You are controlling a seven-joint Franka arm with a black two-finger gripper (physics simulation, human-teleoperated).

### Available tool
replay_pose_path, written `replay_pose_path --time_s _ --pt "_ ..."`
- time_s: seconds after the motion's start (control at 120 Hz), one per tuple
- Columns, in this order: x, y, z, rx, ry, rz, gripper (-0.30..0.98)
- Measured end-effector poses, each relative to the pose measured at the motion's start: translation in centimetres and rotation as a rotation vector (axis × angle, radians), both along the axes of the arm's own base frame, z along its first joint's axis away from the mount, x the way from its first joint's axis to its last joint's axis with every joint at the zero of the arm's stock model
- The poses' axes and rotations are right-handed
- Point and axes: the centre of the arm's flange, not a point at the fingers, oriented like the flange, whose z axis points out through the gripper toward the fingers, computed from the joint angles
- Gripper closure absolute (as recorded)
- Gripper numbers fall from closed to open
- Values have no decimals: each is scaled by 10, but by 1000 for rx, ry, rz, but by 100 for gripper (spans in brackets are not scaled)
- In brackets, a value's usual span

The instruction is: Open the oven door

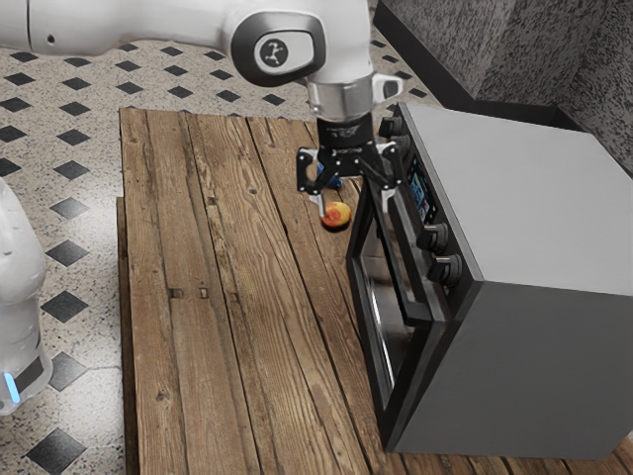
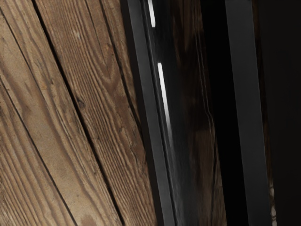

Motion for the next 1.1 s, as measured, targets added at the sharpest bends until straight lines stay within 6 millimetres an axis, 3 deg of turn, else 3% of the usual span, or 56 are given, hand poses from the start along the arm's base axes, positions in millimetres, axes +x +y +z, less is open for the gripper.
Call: replay_pose_path --time_s 0.25,0.55,0.683,0.85,0.917,0.95,0.983,1.067,1.1 --pt "-25 2 -5 2 -7 26 0" --pt "-82 0 -22 -7 -25 82 0" --pt "-126 -11 -37 8 -73 131 0" --pt "-203 -52 -45 59 -241 164 0" --pt "-213 -60 -45 44 -244 153 0" --pt "-209 -55 -37 5 -222 145 0" --pt "-199 -49 -11 -30 -213 134 0" --pt "-175 -21 75 -35 -261 146 0" --pt "-159 -1 109 -24 -272 165 0"
